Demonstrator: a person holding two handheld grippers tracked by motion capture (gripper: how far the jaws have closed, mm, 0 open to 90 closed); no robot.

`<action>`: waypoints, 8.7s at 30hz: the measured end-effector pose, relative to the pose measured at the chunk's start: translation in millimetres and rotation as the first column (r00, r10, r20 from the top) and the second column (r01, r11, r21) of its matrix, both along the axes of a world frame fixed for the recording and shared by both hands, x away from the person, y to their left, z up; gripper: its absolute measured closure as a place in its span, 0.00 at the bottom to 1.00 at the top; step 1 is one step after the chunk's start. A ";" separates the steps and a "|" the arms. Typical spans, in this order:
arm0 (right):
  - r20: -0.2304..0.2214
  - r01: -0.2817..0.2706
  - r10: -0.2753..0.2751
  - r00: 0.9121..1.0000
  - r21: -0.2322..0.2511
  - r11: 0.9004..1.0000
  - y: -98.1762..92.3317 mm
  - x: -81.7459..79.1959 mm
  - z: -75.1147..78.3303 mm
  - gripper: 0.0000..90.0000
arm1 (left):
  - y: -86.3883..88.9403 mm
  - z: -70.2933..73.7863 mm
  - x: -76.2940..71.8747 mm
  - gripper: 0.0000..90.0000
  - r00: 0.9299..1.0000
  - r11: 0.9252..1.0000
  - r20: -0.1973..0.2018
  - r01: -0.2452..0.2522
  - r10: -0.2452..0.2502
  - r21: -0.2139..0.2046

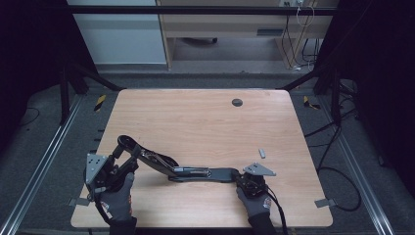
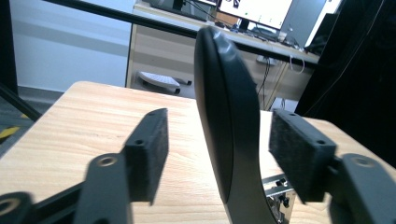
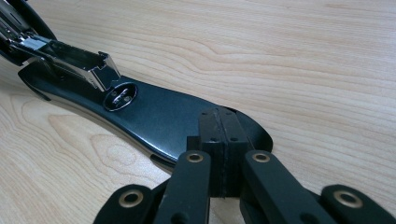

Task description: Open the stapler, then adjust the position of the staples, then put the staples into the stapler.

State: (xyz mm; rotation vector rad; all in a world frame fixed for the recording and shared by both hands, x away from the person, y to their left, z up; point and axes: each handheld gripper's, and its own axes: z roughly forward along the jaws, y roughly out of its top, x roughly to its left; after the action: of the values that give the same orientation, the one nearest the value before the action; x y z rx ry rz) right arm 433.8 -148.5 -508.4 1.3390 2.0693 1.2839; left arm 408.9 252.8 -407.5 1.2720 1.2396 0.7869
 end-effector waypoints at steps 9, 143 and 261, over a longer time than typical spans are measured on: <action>0.005 0.004 -0.004 1.000 -0.008 1.000 -0.7 0.2 0.2 1.00 | -0.3 31.2 7.5 0.31 0.999 0.995 -0.025 0.030 -0.028 0.099; -0.233 0.054 -0.126 0.964 -0.294 0.954 -82.7 96.1 46.8 0.87 | 41.6 -81.3 3.1 0.41 0.926 0.911 -0.376 0.166 -0.013 0.378; -0.242 -0.565 0.511 0.825 -0.363 0.741 -26.6 52.7 143.0 0.87 | 40.3 -84.0 5.6 0.41 0.919 0.907 -0.393 0.195 -0.036 0.373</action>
State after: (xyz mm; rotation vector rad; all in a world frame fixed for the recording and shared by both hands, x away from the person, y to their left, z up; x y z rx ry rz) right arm 486.5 -175.1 -365.4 0.6524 2.7549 0.8550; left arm 414.4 293.1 -491.5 1.8939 1.3254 0.7553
